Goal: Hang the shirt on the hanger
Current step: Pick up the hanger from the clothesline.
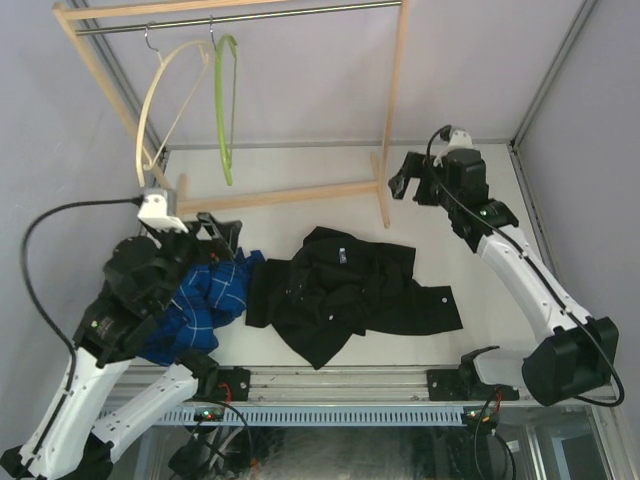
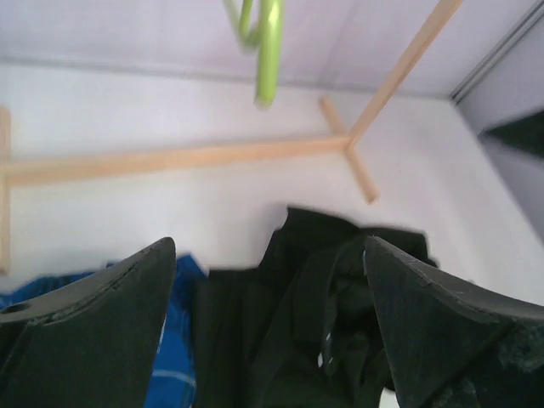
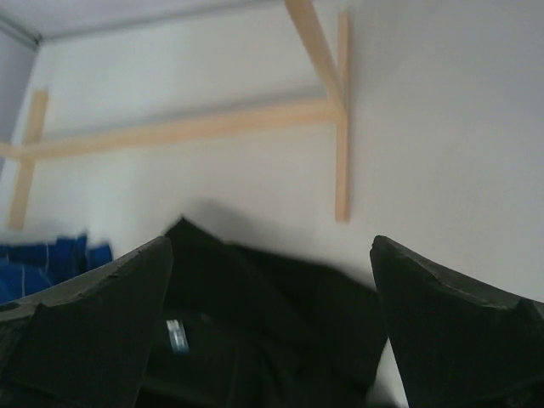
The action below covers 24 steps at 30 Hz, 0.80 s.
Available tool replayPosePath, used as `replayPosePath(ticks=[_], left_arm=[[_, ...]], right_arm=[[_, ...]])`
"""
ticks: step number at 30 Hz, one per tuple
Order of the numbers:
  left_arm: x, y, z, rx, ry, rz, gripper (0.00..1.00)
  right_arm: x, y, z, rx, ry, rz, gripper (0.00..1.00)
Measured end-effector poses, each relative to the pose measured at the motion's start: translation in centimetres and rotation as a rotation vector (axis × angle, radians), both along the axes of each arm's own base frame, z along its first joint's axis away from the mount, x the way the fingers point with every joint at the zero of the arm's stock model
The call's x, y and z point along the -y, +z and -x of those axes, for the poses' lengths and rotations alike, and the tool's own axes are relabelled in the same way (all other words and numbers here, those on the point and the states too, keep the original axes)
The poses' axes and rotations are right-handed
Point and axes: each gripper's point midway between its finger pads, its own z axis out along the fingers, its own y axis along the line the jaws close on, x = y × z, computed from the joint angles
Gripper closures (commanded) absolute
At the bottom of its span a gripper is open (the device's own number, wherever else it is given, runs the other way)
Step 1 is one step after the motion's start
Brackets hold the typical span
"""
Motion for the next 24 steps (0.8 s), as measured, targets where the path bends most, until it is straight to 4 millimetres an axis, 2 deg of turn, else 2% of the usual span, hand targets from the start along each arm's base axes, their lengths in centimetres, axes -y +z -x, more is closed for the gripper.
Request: replayPosePath(ticks=[4,6,9,13,18,24], left_arm=[[0.0,6.6,-0.3,0.116,-0.005,0.033,0.05],[0.0,9.1,-0.5,0.16,-0.003,0.036,0.05],[-0.1,11.3,-1.4,0.191,0.019,0.019,0.04],[0.0,12.8,-3.3,0.194,0.061,-0.026,0.04],[1.1,14.0,-6.6,0.181,0.091,-0.088,0.06],[1.8,14.3,-12.3,0.126,0.132,-0.158,0.2]], right_arm=[[0.0,-4.6,4.1,-0.136,0.045,-0.002,0.0],[0.0,-6.4,6.5,-0.182,0.071,0.002,0.0],[0.1,-7.3,9.4,-0.195,0.097,0.004,0.0],[0.2,-6.5,12.3,-0.153,0.123,-0.008,0.01],[0.4,-5.8,15.0,-0.11,0.142,-0.026,0.03],[0.7,-6.3,17.5,-0.122,0.16,-0.024,0.05]])
